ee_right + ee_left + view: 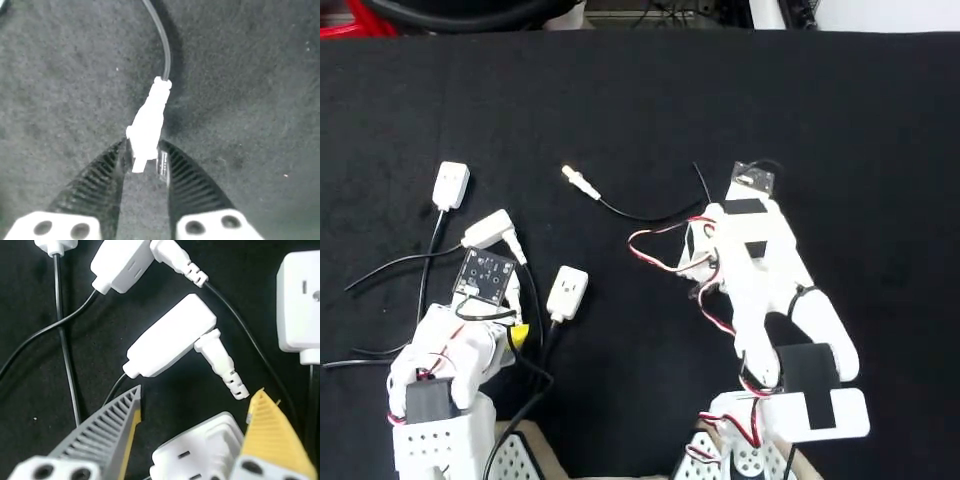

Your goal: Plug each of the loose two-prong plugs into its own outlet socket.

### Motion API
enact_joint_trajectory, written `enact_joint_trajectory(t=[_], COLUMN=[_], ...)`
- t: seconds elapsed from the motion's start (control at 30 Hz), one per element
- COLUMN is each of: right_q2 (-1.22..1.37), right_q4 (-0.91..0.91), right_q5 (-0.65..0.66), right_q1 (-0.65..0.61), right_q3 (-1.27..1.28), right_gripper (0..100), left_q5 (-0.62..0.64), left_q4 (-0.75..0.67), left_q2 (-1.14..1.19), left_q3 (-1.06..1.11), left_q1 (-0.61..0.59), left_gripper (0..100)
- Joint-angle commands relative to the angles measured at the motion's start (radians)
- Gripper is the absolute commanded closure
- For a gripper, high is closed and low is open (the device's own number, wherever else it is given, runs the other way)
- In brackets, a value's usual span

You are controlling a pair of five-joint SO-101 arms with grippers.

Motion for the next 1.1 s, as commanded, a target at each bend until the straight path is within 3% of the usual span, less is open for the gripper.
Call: enact_joint_trajectory(t=[0.0, 0.1, 0.23, 0.33, 0.7, 0.83, 1.07], right_q2=[-0.033, -0.028, -0.028, -0.028, 0.076, 0.203, 0.403], right_q4=[0.061, 0.149, 0.233, 0.301, 0.443, 0.437, 0.565], right_q5=[0.158, 0.344, 0.713, 0.873, 1.197, 1.218, 1.215], right_q1=[0.000, 0.002, 0.002, 0.025, 0.089, 0.084, 0.081], right_q3=[-0.050, -0.084, -0.113, -0.183, -0.312, -0.321, -0.509], right_gripper=[98.6, 98.5, 98.4, 98.3, 98.2, 98.2, 76.7], left_q5=[-0.008, -0.008, -0.008, -0.008, -0.008, -0.008, -0.009], left_q4=[0.002, 0.002, 0.002, 0.002, 0.002, 0.002, 0.002], left_q2=[-0.002, -0.002, -0.002, -0.002, -0.002, -0.002, -0.002], left_q3=[0.002, 0.002, 0.002, 0.002, 0.002, 0.002, 0.002], left_q1=[-0.002, -0.002, -0.002, -0.002, -0.002, -0.002, -0.002], left_gripper=[67, 67, 67, 67, 67, 67, 67])
